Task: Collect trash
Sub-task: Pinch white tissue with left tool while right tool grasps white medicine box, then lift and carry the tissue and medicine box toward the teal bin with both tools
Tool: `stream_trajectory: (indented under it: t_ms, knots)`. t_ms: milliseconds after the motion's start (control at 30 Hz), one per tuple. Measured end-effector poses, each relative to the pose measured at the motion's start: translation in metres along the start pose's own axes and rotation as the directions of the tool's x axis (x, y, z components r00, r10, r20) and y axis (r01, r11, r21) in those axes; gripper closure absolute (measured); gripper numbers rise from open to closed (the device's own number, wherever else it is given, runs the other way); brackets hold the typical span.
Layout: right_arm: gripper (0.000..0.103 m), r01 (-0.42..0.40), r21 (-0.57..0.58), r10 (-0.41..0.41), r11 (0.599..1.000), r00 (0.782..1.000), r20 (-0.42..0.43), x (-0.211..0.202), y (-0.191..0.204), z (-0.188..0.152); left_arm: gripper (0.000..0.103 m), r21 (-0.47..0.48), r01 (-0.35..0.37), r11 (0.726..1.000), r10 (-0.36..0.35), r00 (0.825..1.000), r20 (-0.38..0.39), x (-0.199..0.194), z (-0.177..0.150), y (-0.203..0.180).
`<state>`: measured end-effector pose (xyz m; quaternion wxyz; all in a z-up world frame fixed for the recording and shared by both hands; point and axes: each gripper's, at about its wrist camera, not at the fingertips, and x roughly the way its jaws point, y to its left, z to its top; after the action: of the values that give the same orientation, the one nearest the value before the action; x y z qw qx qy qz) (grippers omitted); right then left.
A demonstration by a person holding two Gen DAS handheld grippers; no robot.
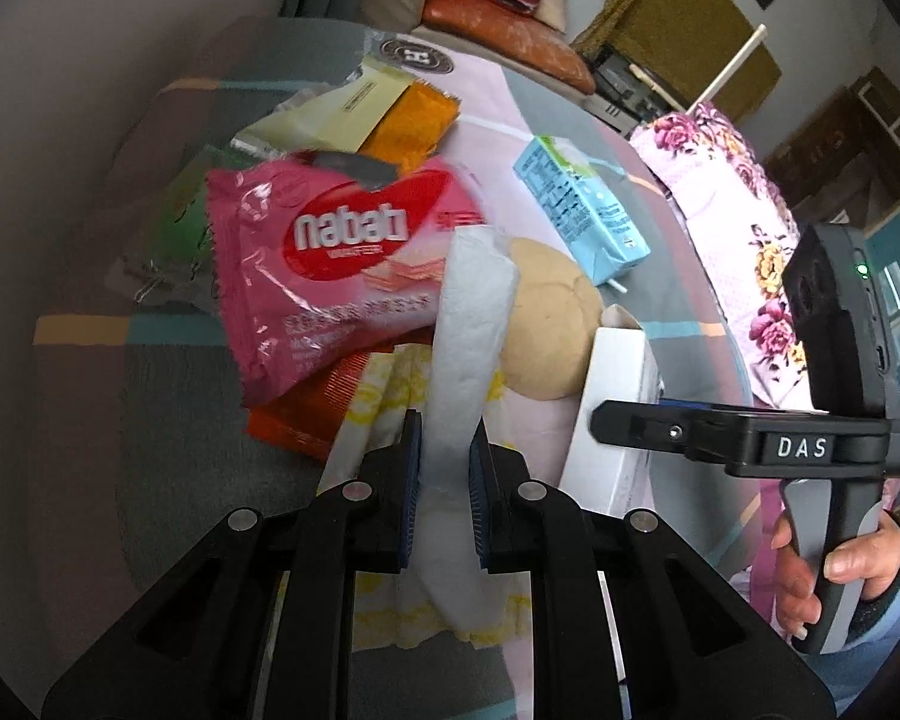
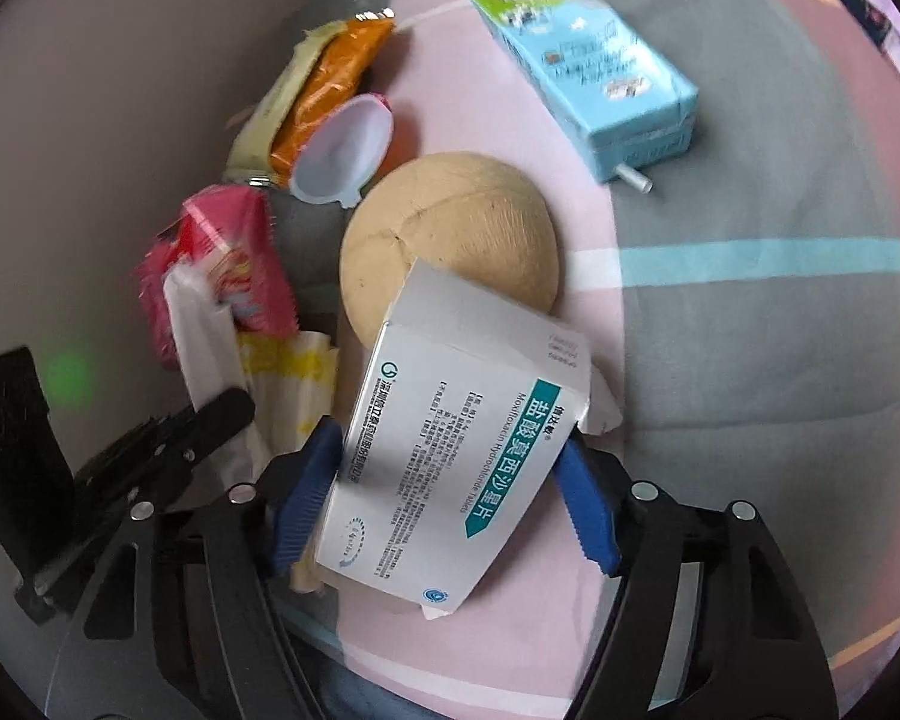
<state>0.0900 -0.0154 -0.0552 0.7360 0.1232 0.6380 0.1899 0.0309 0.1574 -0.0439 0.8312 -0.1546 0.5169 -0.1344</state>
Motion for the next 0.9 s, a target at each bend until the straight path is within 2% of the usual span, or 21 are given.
stream_trajectory:
  t_ms: [167, 400, 700, 900]
  knots:
    - [0.037, 0.017, 0.018, -0.018, 1.000, 0.997, 0.069, -0.032, -0.022, -0.005, 0.088, 0.037, 0.004, 0.999, -0.005, 1.000, 0.025, -0.011, 0.005, -0.019]
    - [0.038, 0.035, 0.062, -0.046, 0.997, 0.984, 0.174, -0.084, -0.066, -0.009, 0.088, 0.103, 0.013, 0.995, -0.014, 1.000, 0.011, -0.007, 0.009, -0.061]
    - [0.040, 0.026, 0.098, -0.055, 0.995, 0.952, 0.300, -0.127, -0.111, -0.014, 0.088, 0.181, 0.043, 0.983, -0.038, 0.999, -0.034, 0.026, 0.019, -0.129]
    - [0.040, 0.035, 0.154, -0.093, 0.987, 0.915, 0.392, -0.164, -0.151, -0.023, 0.088, 0.238, 0.055, 0.970, -0.044, 0.998, -0.050, 0.046, 0.027, -0.177]
